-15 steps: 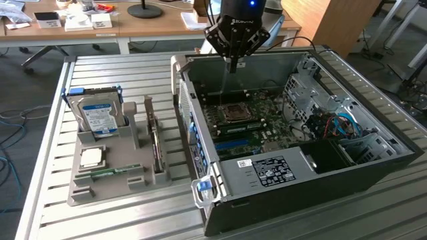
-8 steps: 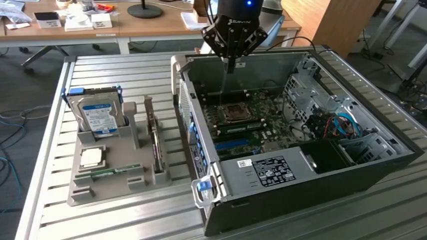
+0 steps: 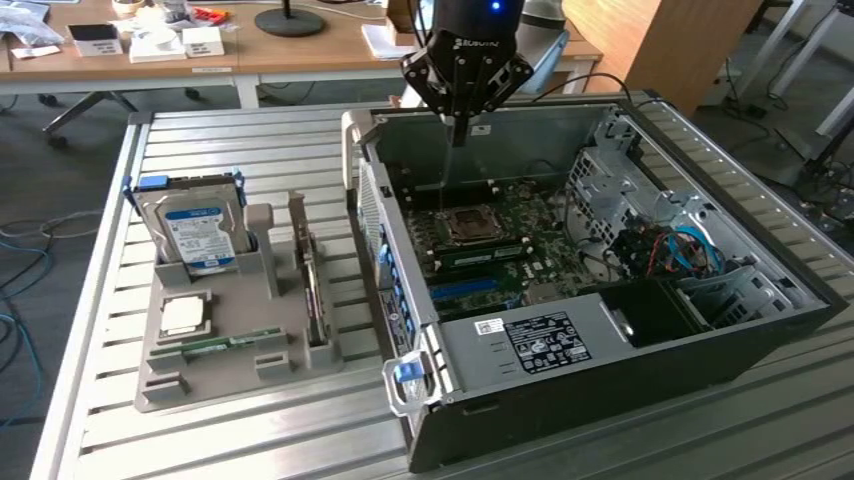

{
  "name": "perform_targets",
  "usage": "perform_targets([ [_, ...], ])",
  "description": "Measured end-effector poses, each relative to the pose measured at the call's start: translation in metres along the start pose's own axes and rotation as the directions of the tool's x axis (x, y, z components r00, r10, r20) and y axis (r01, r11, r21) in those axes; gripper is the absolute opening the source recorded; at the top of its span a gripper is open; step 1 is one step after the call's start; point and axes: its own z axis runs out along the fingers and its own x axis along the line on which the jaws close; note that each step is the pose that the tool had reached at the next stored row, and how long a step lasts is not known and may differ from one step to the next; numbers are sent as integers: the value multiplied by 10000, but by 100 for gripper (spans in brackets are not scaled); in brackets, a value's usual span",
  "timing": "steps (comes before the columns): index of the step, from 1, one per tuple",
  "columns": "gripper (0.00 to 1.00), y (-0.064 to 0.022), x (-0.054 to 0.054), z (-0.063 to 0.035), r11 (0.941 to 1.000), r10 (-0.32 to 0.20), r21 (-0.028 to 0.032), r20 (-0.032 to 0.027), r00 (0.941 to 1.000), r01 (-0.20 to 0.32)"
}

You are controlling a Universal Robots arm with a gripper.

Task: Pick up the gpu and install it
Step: 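Reach for the gpu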

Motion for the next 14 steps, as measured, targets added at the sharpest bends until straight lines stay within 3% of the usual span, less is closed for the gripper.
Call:
perform_targets([
  [14, 11, -12, 174, -4, 10000, 1, -1, 1, 10000, -1],
])
